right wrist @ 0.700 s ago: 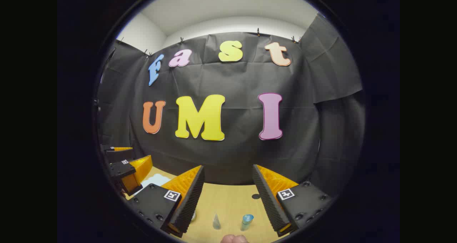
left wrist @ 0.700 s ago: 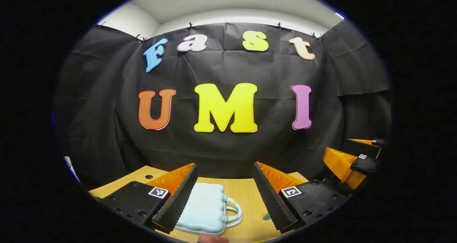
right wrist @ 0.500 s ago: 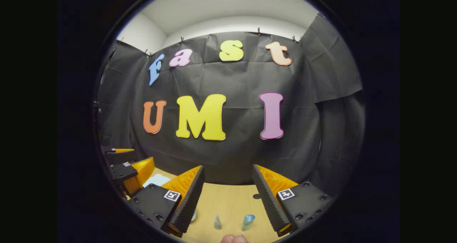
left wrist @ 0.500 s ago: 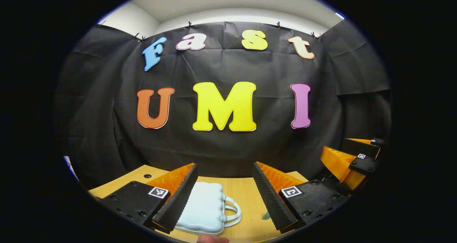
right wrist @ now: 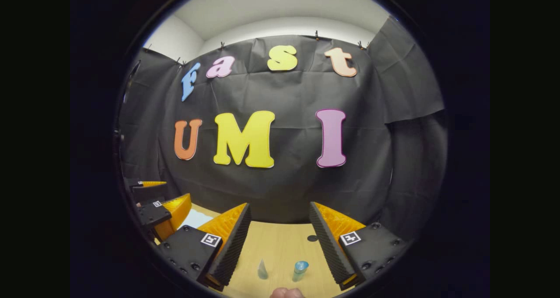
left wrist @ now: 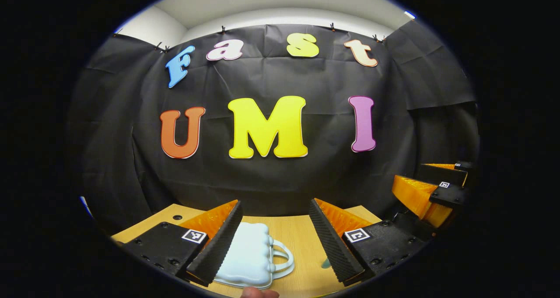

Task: First open the suitcase, pack the skin care products into it, and then close the suitcase.

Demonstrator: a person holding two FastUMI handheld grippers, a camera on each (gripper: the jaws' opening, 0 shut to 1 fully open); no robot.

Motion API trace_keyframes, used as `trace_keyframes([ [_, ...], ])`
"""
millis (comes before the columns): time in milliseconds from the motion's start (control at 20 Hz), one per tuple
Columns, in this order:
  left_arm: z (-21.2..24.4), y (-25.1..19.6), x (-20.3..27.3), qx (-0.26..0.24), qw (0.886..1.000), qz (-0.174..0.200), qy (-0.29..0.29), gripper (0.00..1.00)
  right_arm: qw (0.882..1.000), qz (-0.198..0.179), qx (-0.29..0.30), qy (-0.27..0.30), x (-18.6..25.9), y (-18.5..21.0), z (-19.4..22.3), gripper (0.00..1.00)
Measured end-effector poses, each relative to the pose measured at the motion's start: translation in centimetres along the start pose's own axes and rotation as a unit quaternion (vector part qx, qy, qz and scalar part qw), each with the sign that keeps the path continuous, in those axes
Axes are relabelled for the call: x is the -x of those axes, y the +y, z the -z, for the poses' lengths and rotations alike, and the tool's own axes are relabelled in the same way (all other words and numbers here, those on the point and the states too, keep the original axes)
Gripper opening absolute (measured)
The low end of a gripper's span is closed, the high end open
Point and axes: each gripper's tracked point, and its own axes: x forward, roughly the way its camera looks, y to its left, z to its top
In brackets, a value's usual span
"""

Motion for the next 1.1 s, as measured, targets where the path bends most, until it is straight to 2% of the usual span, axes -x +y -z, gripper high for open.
trace_keyframes([
  [150,1.5,-0.7,-0.1,-0.003,1.000,0.016,0.022,0.98,1.000,0.002,0.007,0.006,0.2,-0.6,0.6,0.80],
  [250,2.3,-1.5,-0.7,-0.064,0.997,0.042,0.028,0.99,1.000,0.009,0.015,0.017,0.6,-1.9,1.6,0.80],
  [350,4.2,-1.9,-1.2,-0.119,0.989,0.075,0.043,1.00,0.999,0.016,0.017,0.029,0.9,-3.1,2.5,0.80],
  [500,8.8,-2.7,-1.9,-0.190,0.970,0.119,0.098,0.97,0.998,0.036,0.026,0.041,1.4,-5.5,3.4,0.80],
  [600,11.9,-3.1,-2.4,-0.250,0.949,0.141,0.128,0.97,0.997,0.051,0.027,0.045,1.9,-6.9,3.6,0.80],
  [650,13.5,-3.2,-2.6,-0.282,0.935,0.153,0.147,0.97,0.997,0.058,0.028,0.048,2.2,-7.4,3.7,0.80],
  [800,18.7,-2.6,-2.8,-0.375,0.885,0.186,0.202,0.98,0.995,0.079,0.038,0.057,2.9,-9.2,4.3,0.80],
  [850,20.4,-2.2,-2.7,-0.403,0.866,0.190,0.226,0.97,0.993,0.094,0.035,0.060,3.4,-10.5,4.3,0.80],
  [1100,24.6,-1.2,-3.9,-0.485,0.808,0.184,0.279,0.95,0.987,0.146,0.029,0.067,5.1,-13.9,4.6,0.80],
])
